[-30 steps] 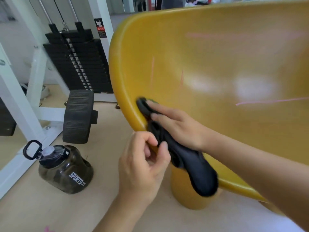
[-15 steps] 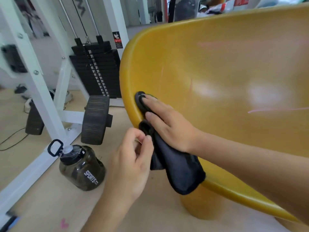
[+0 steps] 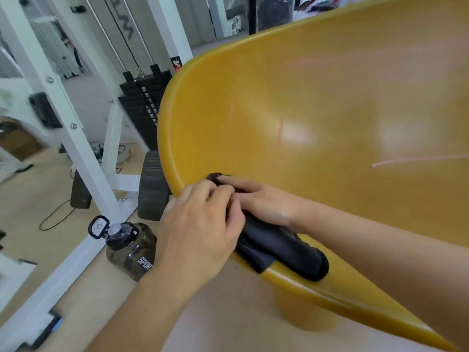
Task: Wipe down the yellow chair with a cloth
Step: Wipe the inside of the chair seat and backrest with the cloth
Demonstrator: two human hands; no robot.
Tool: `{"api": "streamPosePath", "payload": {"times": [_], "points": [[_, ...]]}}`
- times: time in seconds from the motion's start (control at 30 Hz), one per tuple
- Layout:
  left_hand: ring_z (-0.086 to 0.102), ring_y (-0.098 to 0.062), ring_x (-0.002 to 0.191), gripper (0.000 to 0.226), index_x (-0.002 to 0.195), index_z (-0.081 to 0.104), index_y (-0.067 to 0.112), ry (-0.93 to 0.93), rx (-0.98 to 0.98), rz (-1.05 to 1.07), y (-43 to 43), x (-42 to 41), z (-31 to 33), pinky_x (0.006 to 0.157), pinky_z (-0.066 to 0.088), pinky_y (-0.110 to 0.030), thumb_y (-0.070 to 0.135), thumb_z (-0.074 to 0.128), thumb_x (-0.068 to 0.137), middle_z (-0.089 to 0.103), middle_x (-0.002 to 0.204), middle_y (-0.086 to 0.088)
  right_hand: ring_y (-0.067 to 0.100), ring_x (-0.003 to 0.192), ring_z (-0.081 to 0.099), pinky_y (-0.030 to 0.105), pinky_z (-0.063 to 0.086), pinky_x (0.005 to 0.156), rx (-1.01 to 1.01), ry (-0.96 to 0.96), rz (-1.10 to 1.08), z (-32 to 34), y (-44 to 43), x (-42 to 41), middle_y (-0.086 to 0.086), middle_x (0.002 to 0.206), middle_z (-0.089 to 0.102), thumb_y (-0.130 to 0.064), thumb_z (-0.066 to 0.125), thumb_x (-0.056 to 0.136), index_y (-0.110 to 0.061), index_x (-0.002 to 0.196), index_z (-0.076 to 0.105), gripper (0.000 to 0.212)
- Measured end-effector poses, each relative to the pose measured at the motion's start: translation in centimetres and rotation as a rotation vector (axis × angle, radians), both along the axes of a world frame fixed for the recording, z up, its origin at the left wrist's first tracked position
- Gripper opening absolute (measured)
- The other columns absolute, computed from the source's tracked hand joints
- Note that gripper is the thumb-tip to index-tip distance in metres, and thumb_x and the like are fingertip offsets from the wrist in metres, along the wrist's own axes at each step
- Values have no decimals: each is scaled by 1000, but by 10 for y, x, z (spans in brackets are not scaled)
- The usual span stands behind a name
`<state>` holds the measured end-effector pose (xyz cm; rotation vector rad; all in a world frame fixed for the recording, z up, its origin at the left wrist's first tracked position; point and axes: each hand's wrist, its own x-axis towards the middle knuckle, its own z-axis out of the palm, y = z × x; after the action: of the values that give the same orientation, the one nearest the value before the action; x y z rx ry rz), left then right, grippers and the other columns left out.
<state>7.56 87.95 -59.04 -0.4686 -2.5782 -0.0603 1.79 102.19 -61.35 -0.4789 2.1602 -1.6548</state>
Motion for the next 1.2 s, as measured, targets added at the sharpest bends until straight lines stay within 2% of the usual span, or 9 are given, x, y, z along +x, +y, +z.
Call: {"api": "streamPosePath", "payload": {"times": [0.1,0.27,0.4,0.53,0.63,0.73,0.87,1.03,1.2], "points": [[54,-18,88,51,84,64,29,-171,-221,101,17,-1,7,74,40,-37,65,28,85,57,82,8,14,119,58,36,48,99,-155,-340,163,3,50,-4,-8,133,58,-23,66,89,-37,131,53,47],[49,-18,70,40,66,38,23,-397,-89,112,37,-3,9,58,34,-32,56,51,85,46,61,6,16,97,62,33,55,72,384,10,22,-7,95,-31,-2,120,63,-15,71,86,-23,110,67,26],[53,-31,68,29,68,45,19,-69,120,230,19,-5,46,57,41,-35,39,64,77,52,59,2,21,49,40,28,27,42,339,-155,-182,-6,140,-44,7,61,53,-13,60,87,-6,80,60,10],[46,-32,93,21,93,61,20,222,-127,243,1,-28,56,71,39,-45,19,72,75,53,97,-8,14,44,46,21,29,40,360,-212,-85,10,137,-40,4,66,61,-23,47,97,-10,101,53,15],[45,-25,102,22,102,66,31,24,-339,182,20,-30,35,81,40,-42,40,58,83,55,107,2,25,97,63,34,52,73,994,83,64,19,115,-37,12,134,53,-39,48,97,-28,142,27,51],[43,-16,107,28,105,67,35,-284,-409,171,24,-34,25,87,38,-35,44,45,89,57,108,14,25,147,9,58,26,107,844,488,158,15,77,-18,-9,161,5,-50,40,98,-46,148,6,61],[52,-17,97,23,91,74,29,-182,-171,37,-11,-32,37,79,48,-35,30,52,84,64,104,11,12,145,3,52,23,110,508,642,366,-22,38,19,-20,160,-9,-60,27,97,-45,148,-14,67],[48,-16,89,43,132,46,37,-25,214,270,-37,-53,49,77,41,-33,45,52,91,45,100,4,10,137,19,28,29,110,509,828,408,-30,50,25,-18,161,3,-60,23,98,-47,150,-1,59],[41,-5,55,32,123,50,36,89,368,155,-52,-91,44,51,28,-27,38,53,91,37,58,11,11,135,19,27,25,112,339,829,270,-32,9,7,-15,161,9,-56,20,98,-48,149,6,54]]}}
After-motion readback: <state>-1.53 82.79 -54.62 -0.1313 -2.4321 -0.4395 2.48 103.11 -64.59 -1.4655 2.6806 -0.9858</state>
